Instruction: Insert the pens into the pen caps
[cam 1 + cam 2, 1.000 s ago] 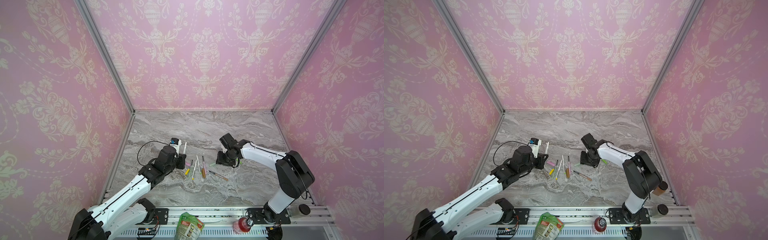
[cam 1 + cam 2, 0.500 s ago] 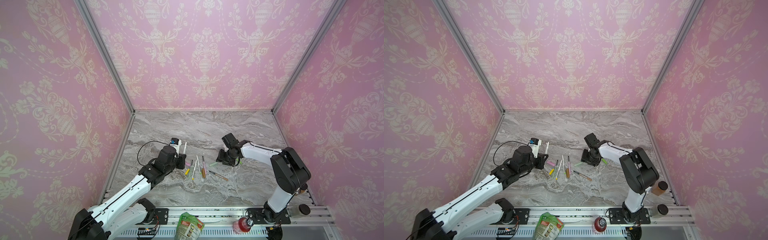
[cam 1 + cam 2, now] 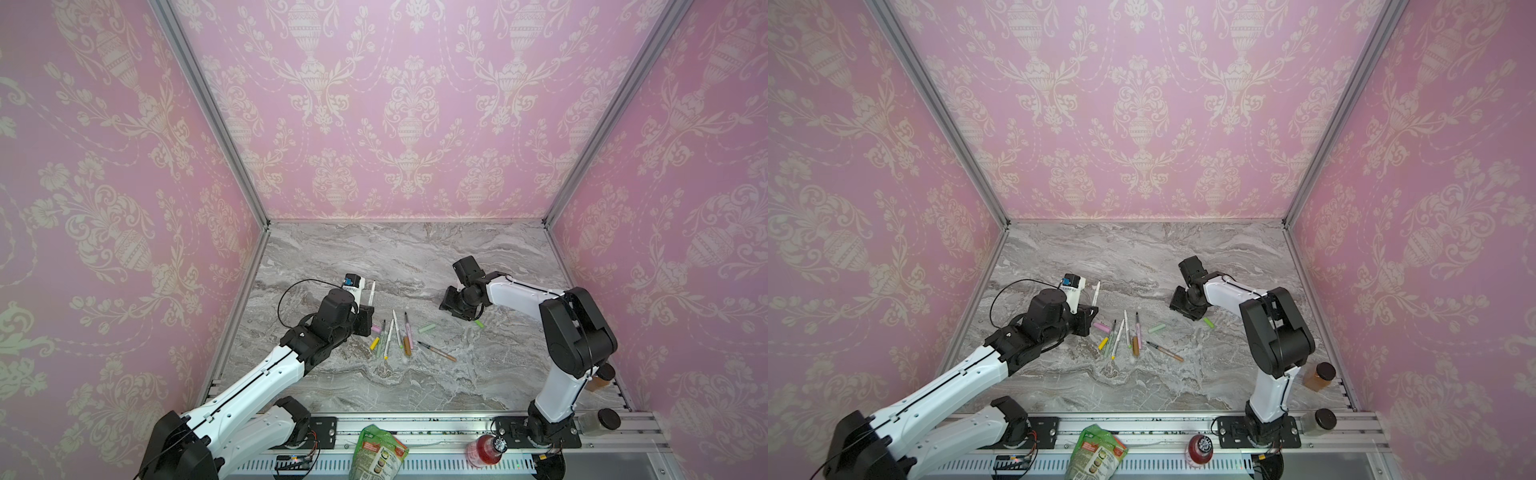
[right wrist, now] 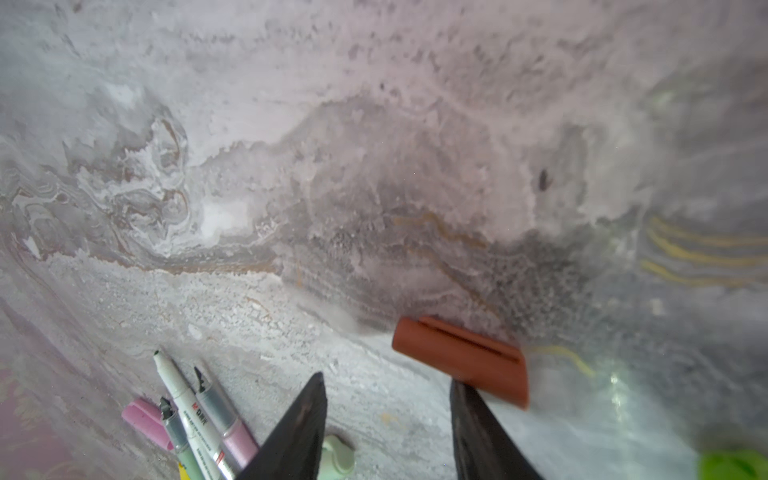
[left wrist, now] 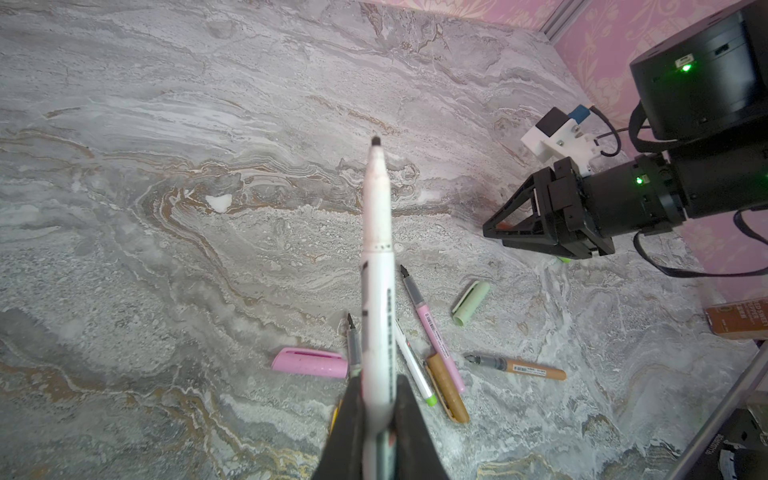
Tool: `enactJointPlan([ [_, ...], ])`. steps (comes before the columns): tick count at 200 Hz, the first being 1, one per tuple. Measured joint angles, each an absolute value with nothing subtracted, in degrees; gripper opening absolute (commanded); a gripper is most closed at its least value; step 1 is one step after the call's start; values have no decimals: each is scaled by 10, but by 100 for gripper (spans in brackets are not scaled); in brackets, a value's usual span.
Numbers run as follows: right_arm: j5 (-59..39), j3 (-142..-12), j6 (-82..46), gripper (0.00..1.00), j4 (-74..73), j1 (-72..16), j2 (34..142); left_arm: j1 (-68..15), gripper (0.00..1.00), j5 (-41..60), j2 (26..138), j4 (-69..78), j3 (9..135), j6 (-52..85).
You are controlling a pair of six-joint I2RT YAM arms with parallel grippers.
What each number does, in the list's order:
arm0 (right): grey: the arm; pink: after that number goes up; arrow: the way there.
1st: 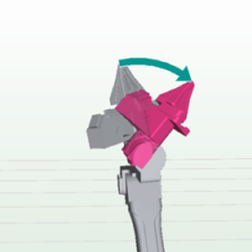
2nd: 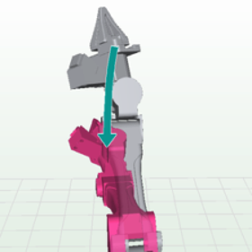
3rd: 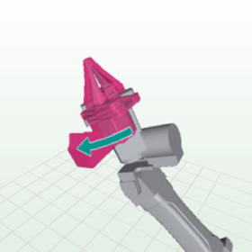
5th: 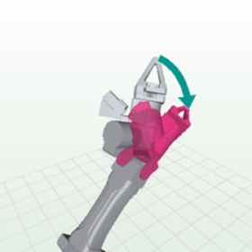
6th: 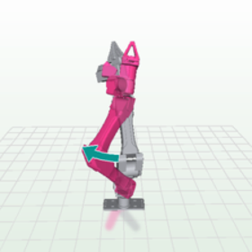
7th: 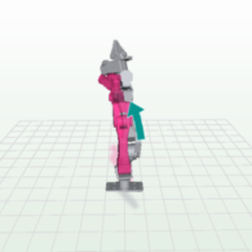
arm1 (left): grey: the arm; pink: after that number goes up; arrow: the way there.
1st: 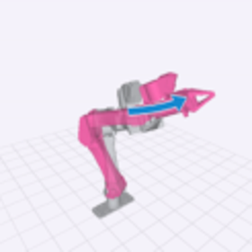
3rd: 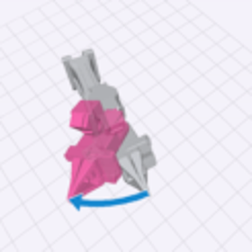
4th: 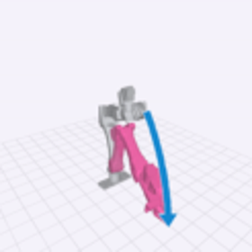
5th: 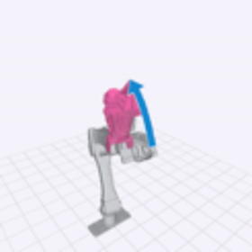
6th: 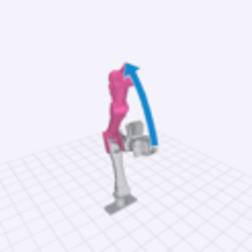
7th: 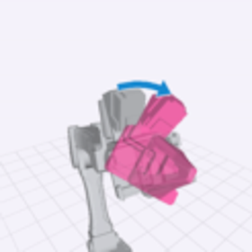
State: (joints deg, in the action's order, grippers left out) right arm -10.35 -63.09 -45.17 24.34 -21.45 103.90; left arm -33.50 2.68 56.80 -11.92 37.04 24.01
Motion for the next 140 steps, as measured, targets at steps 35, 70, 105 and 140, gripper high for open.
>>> enactJointPlan([
  [35, -63, -654, -437, 50, 262, -213, 1053, -335, 0, 27, 568, -119, 371, 234],
  [70, -43, -664, -431, 53, 267, -207, 1060, -335, 0, 27, 570, -118, 377, 232],
  [105, -27, -665, -431, 58, 266, -200, 1060, -335, 0, 27, 570, -118, 377, 231],
  [140, -20, -666, -431, 57, 267, -188, 1060, -335, 0, 27, 570, -118, 378, 231],
])
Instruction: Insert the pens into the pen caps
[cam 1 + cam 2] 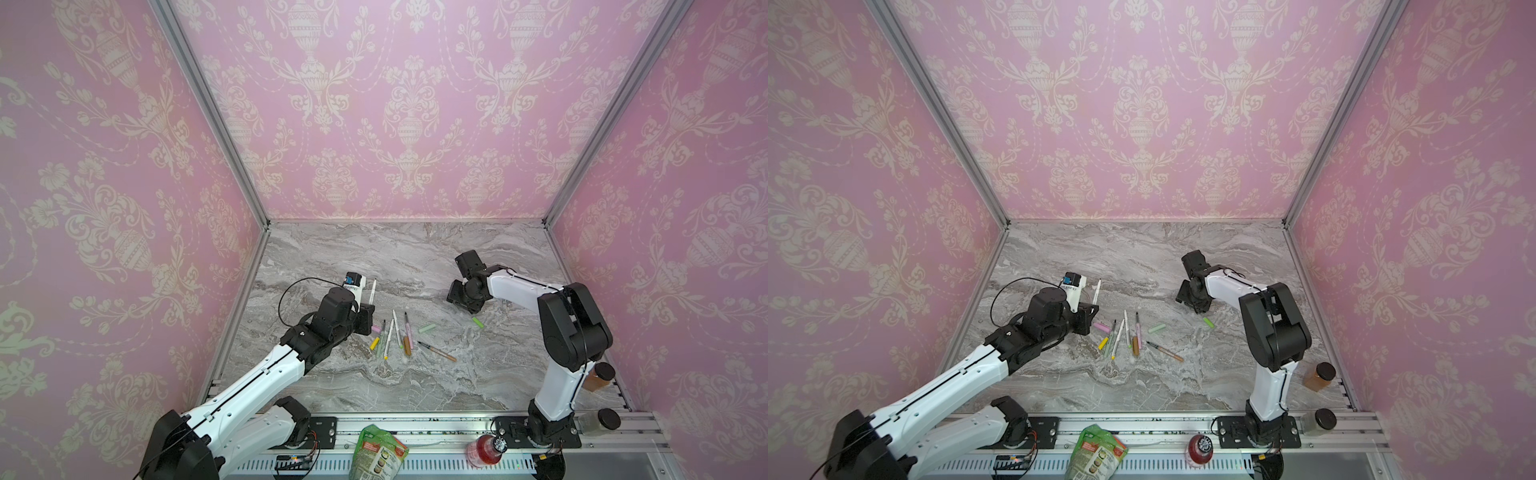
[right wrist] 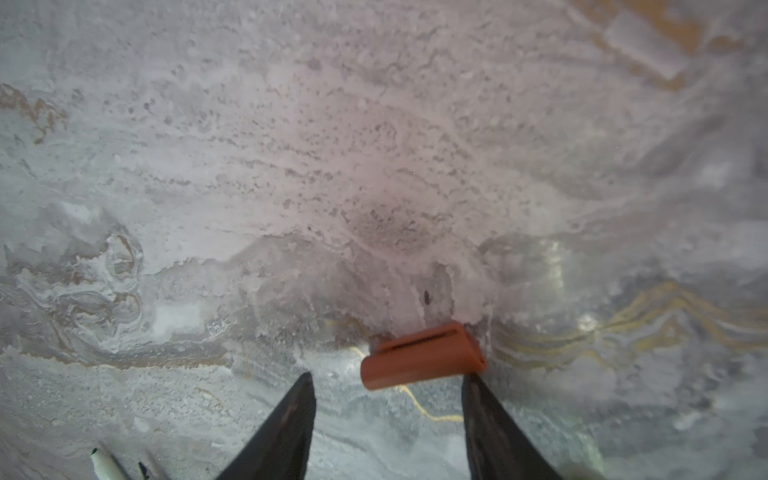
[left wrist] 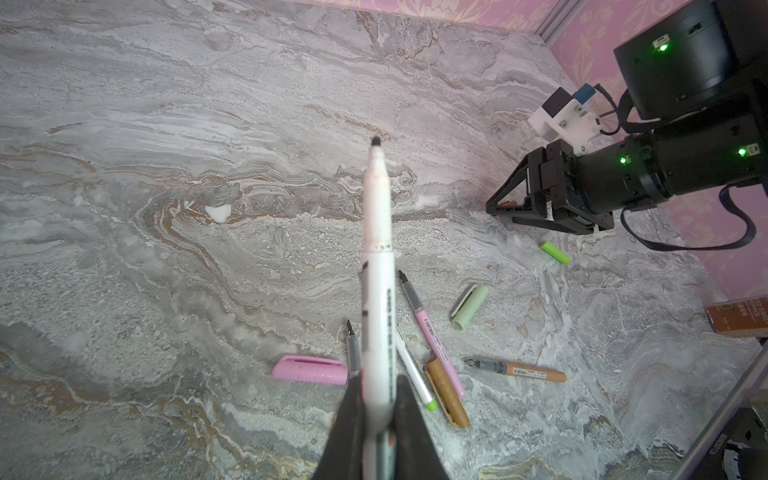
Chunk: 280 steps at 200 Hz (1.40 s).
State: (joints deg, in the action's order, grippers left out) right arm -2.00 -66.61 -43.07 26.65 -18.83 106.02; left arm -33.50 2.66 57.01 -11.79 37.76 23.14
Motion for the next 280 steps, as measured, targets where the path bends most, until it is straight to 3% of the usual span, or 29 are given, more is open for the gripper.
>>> enactJointPlan([
  [134, 15, -747, -395, 26, 299, -187, 1124, -335, 0, 27, 570, -119, 378, 231],
  [214, 102, -755, -375, 26, 310, -226, 1136, -335, 0, 27, 548, -120, 378, 231],
  [280, 105, -743, -376, 15, 293, -230, 1131, -335, 0, 26, 526, -126, 378, 231],
])
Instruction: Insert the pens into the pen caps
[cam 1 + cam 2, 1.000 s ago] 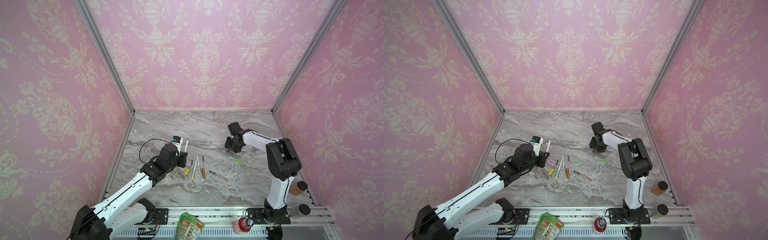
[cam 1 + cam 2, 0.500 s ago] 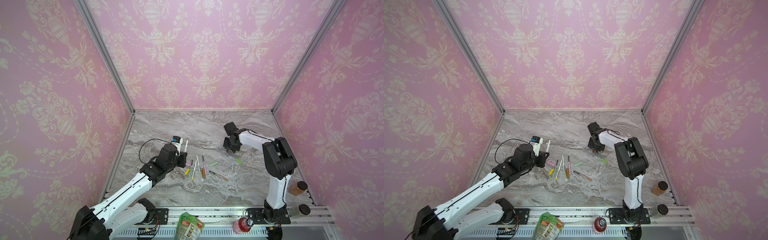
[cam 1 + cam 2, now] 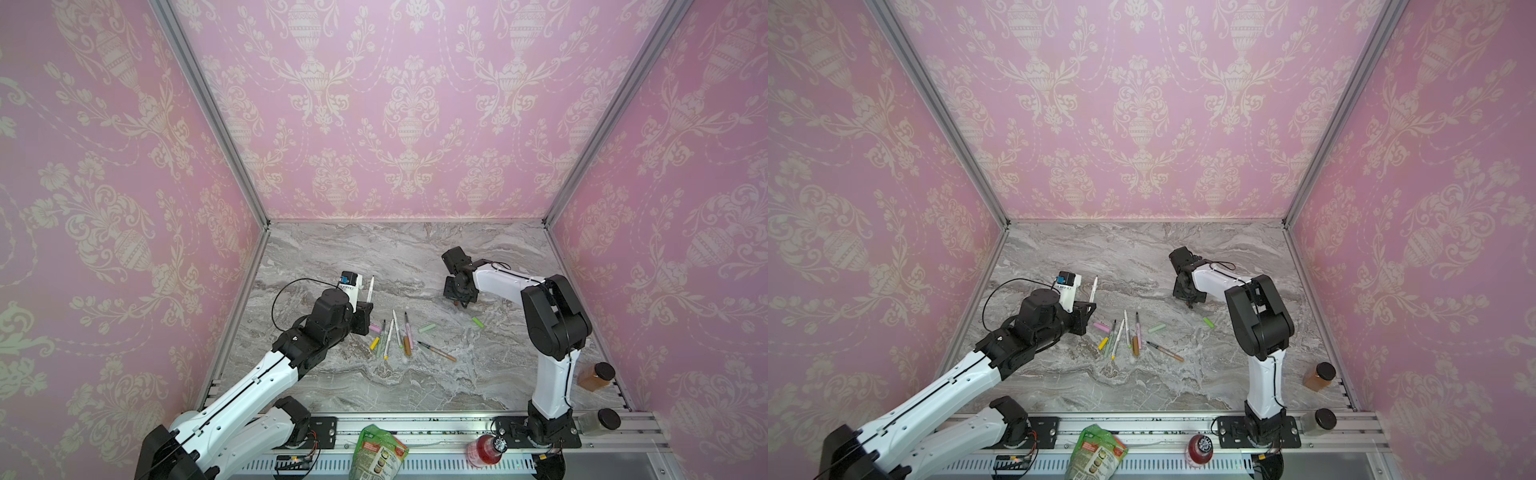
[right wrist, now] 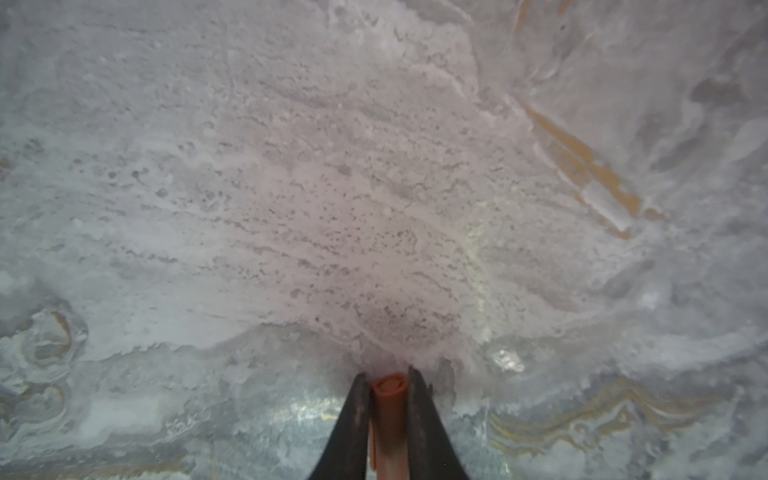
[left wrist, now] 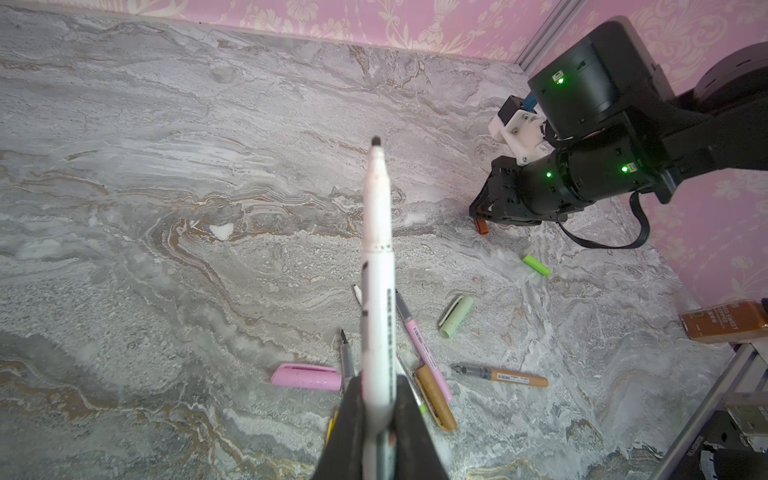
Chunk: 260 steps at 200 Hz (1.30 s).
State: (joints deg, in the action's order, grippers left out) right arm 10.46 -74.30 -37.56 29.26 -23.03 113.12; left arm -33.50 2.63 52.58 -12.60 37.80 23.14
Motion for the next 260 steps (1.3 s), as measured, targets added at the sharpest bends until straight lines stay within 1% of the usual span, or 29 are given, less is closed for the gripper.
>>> enactJointPlan([
  [61, 95, -717, -377, 5, 262, -230, 1112, -335, 0, 26, 522, -130, 378, 232],
  [140, 32, -707, -372, 2, 286, -230, 1092, -336, 0, 27, 545, -129, 378, 232],
  [177, 23, -709, -363, 0, 295, -230, 1092, -340, 0, 27, 550, -129, 380, 232],
  [260, 10, -709, -360, 0, 317, -230, 1077, -353, 0, 30, 580, -129, 397, 232],
])
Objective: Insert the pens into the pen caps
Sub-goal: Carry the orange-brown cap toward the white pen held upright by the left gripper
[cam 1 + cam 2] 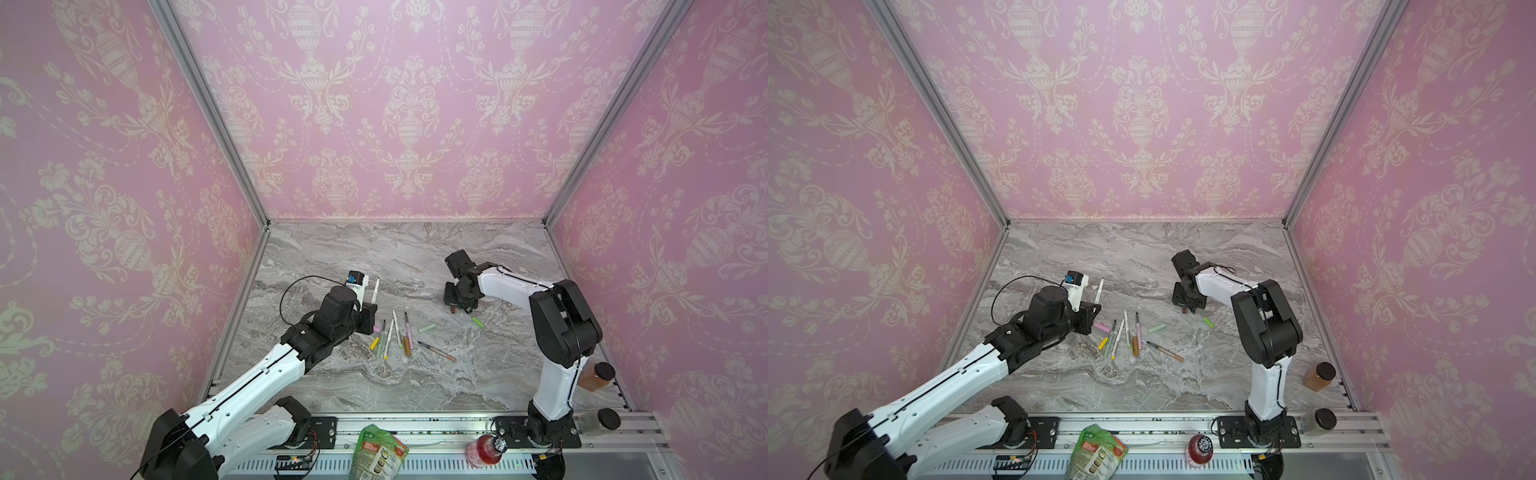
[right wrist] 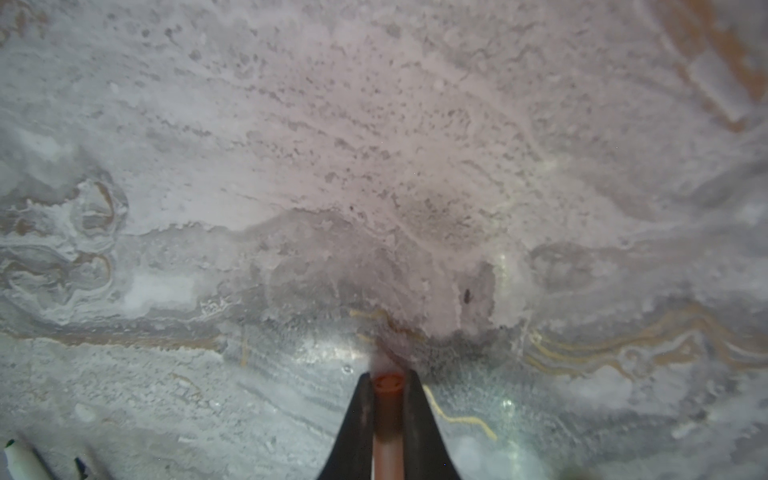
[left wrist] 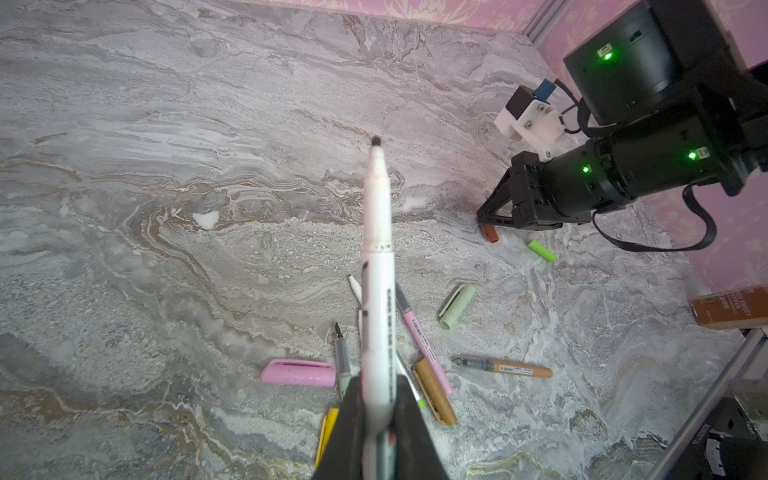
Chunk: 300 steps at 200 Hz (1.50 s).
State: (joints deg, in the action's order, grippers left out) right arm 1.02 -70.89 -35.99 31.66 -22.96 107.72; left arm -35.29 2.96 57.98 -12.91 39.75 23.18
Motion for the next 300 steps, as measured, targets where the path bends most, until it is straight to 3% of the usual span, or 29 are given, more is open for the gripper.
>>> enactJointPlan([
  [103, -133, -738, -452, 0, 267, -212, 924, -396, 0, 157, 700, -92, 437, 233],
  [300, -208, -728, -571, 0, 172, -270, 917, -414, 0, 185, 747, -32, 461, 248],
])
